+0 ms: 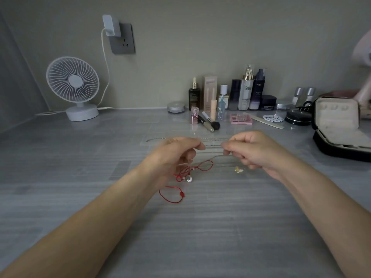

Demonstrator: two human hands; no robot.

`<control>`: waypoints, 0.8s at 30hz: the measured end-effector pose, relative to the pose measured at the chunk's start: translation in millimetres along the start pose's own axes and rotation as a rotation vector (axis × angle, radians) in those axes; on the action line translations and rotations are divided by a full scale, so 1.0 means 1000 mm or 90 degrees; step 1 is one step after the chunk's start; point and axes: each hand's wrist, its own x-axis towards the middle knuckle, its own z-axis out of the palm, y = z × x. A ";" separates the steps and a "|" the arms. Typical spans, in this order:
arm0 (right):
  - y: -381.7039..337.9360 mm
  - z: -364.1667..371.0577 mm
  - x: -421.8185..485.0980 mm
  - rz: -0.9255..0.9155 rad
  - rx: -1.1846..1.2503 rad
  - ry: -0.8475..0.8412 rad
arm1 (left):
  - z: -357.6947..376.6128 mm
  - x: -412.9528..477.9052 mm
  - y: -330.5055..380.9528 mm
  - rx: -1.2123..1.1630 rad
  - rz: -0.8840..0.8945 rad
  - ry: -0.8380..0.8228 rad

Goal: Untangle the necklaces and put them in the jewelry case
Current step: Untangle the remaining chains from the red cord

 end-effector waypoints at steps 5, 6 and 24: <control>0.006 0.004 0.001 -0.011 -0.116 -0.013 | 0.003 0.000 -0.006 0.272 0.033 0.006; 0.007 0.005 0.001 -0.014 -0.145 -0.013 | 0.003 0.001 -0.008 0.298 0.036 0.005; 0.007 0.033 -0.006 -0.192 -0.292 -0.112 | -0.002 -0.001 -0.001 0.129 -0.017 -0.035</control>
